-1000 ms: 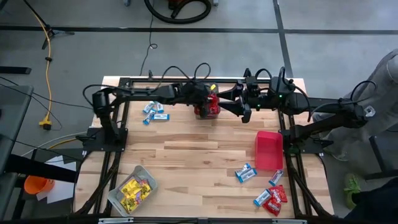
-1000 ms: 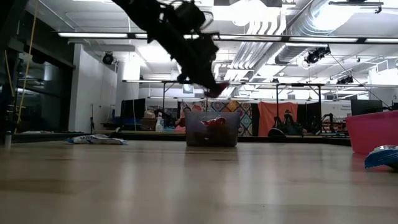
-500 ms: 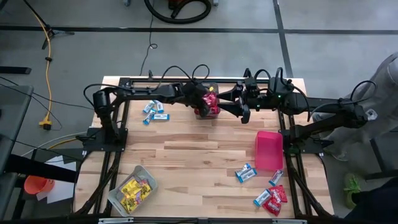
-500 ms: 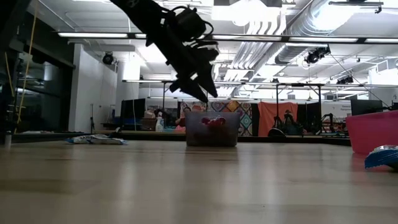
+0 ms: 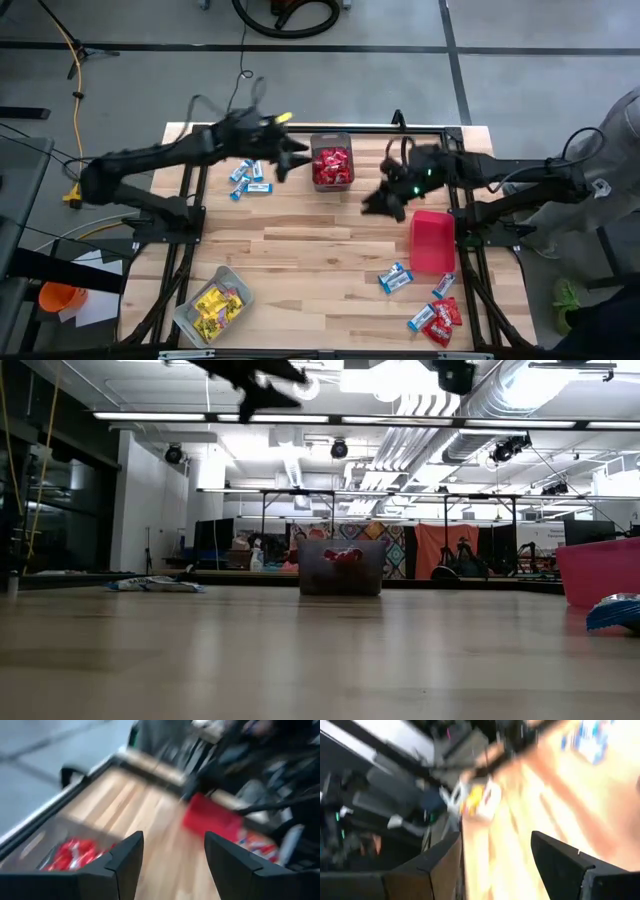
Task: Sort candy
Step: Put the red candy pack into the black bin
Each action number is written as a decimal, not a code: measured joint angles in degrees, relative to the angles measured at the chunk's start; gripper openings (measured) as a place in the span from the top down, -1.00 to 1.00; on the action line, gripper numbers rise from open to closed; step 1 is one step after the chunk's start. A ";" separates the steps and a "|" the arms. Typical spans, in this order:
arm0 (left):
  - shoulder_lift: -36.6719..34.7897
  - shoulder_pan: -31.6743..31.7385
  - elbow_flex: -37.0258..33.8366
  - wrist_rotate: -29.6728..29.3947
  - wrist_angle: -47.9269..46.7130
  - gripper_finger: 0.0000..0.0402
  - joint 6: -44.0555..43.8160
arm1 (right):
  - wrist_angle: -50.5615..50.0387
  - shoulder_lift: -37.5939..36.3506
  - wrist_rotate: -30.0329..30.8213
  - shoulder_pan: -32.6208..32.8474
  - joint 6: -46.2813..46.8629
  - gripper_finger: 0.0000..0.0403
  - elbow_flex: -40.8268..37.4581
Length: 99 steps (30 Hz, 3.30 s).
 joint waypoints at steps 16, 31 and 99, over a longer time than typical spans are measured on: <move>-28.13 -8.62 -24.67 -15.30 20.53 0.02 -13.58 | -29.37 7.56 0.86 39.38 48.82 -0.17 0.00; -28.04 -8.60 -24.65 -13.44 30.53 0.02 -9.38 | -23.17 33.48 -13.58 51.43 59.22 -0.17 0.00; -27.92 -8.58 -24.65 -13.46 25.99 0.02 -13.50 | -2.35 22.51 -5.90 13.80 -7.16 0.20 -0.02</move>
